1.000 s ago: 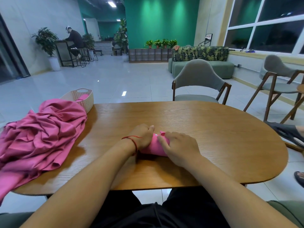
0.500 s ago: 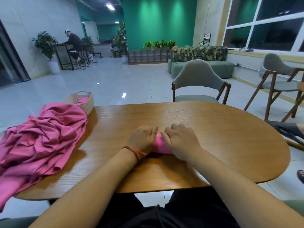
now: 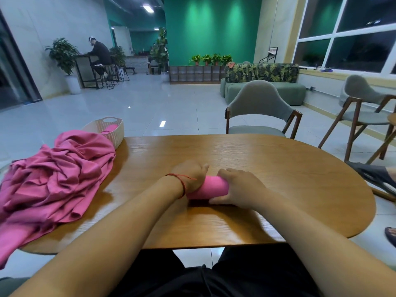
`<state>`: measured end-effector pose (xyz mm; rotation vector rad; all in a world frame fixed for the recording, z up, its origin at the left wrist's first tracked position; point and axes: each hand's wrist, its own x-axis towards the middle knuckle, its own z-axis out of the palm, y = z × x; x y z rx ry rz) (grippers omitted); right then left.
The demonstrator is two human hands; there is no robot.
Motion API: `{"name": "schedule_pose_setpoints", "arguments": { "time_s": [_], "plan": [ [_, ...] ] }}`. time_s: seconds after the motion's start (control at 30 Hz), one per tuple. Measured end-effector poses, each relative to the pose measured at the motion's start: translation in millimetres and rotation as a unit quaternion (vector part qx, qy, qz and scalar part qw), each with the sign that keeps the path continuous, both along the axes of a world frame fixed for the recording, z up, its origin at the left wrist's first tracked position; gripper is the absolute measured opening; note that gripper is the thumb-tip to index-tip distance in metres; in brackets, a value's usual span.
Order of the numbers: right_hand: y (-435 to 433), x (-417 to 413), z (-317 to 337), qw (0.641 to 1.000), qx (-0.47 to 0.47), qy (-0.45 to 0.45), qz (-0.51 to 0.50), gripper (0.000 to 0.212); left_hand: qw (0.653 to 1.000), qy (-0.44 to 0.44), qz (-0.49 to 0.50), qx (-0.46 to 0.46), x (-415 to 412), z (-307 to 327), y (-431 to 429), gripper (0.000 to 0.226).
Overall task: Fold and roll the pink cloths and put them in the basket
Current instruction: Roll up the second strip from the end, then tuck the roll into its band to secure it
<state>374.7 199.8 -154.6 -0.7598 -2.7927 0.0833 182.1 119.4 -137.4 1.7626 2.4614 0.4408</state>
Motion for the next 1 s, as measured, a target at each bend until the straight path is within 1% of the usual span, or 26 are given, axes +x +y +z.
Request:
{"name": "schedule_pose_setpoints", "arguments": {
  "time_s": [0.07, 0.13, 0.17, 0.2, 0.27, 0.3, 0.37, 0.4, 0.47, 0.53, 0.6, 0.63, 0.67, 0.7, 0.77, 0.83, 0.9, 0.93, 0.97, 1.0],
  "plan": [
    [4, -3, 6, 0.998, -0.056, -0.003, -0.005, 0.068, 0.99, 0.077, -0.093, 0.07, 5, -4, -9, 0.056],
    [12, -7, 12, 0.994, -0.111, -0.008, -0.007, 0.064, 0.967, 0.159, -0.173, 0.102, 7, -14, -20, 0.059],
    [16, -10, 14, 0.992, -0.126, -0.015, -0.002, 0.062, 0.961, 0.173, -0.192, 0.101, 6, -17, -25, 0.06],
    [20, -12, 16, 0.991, -0.134, -0.025, 0.005, 0.061, 0.961, 0.166, -0.198, 0.095, 5, -18, -29, 0.06],
    [25, -13, 17, 0.988, -0.149, -0.03, 0.026, 0.064, 0.971, 0.105, -0.204, 0.074, 1, -14, -31, 0.063],
    [27, -11, 17, 0.986, -0.161, -0.018, 0.04, 0.07, 0.974, 0.067, -0.207, 0.059, -1, -12, -31, 0.067],
    [28, -1, 12, 0.978, -0.193, 0.047, 0.061, 0.083, 0.979, -0.002, -0.202, 0.031, -7, -10, -26, 0.074],
    [27, 6, 9, 0.972, -0.205, 0.094, 0.067, 0.083, 0.981, -0.041, -0.188, 0.018, -9, -11, -24, 0.076],
    [25, 17, 0, 0.956, -0.227, 0.176, 0.066, 0.078, 0.981, -0.114, -0.154, -0.002, -11, -10, -20, 0.077],
    [20, 23, -7, 0.943, -0.246, 0.217, 0.057, 0.073, 0.98, -0.133, -0.147, -0.018, -16, -8, -16, 0.073],
    [16, 23, -9, 0.932, -0.264, 0.24, 0.054, 0.07, 0.98, -0.109, -0.162, -0.037, -18, -3, -15, 0.071],
    [15, 22, -8, 0.923, -0.284, 0.253, 0.052, 0.068, 0.981, -0.079, -0.17, -0.038, -18, 0, -14, 0.071],
    [16, 21, -8, 0.908, -0.318, 0.27, 0.047, 0.067, 0.984, -0.028, -0.176, -0.026, -16, 1, -13, 0.072],
    [17, 19, -8, 0.881, -0.366, 0.296, 0.041, 0.066, 0.983, 0.037, -0.179, 0.002, -14, 0, -12, 0.073],
    [17, 14, -8, 0.824, -0.445, 0.351, 0.021, 0.063, 0.965, 0.168, -0.18, 0.09, -10, -6, -11, 0.077],
    [20, 9, -7, 0.79, -0.474, 0.388, 0.003, 0.059, 0.935, 0.254, -0.186, 0.163, -8, -15, -14, 0.083],
    [20, 4, -6, 0.755, -0.51, 0.413, 0.008, 0.05, 0.92, 0.284, -0.197, 0.182, -12, -21, -18, 0.093],
    [19, 3, -5, 0.74, -0.53, 0.414, 0.015, 0.047, 0.924, 0.276, -0.2, 0.171, -14, -23, -21, 0.098],
    [19, 1, -4, 0.735, -0.542, 0.408, 0.022, 0.046, 0.933, 0.256, -0.201, 0.152, -16, -23, -22, 0.101],
    [19, 1, -6, 0.738, -0.545, 0.397, 0.031, 0.047, 0.946, 0.22, -0.199, 0.132, -18, -22, -23, 0.103]
  ]
}}
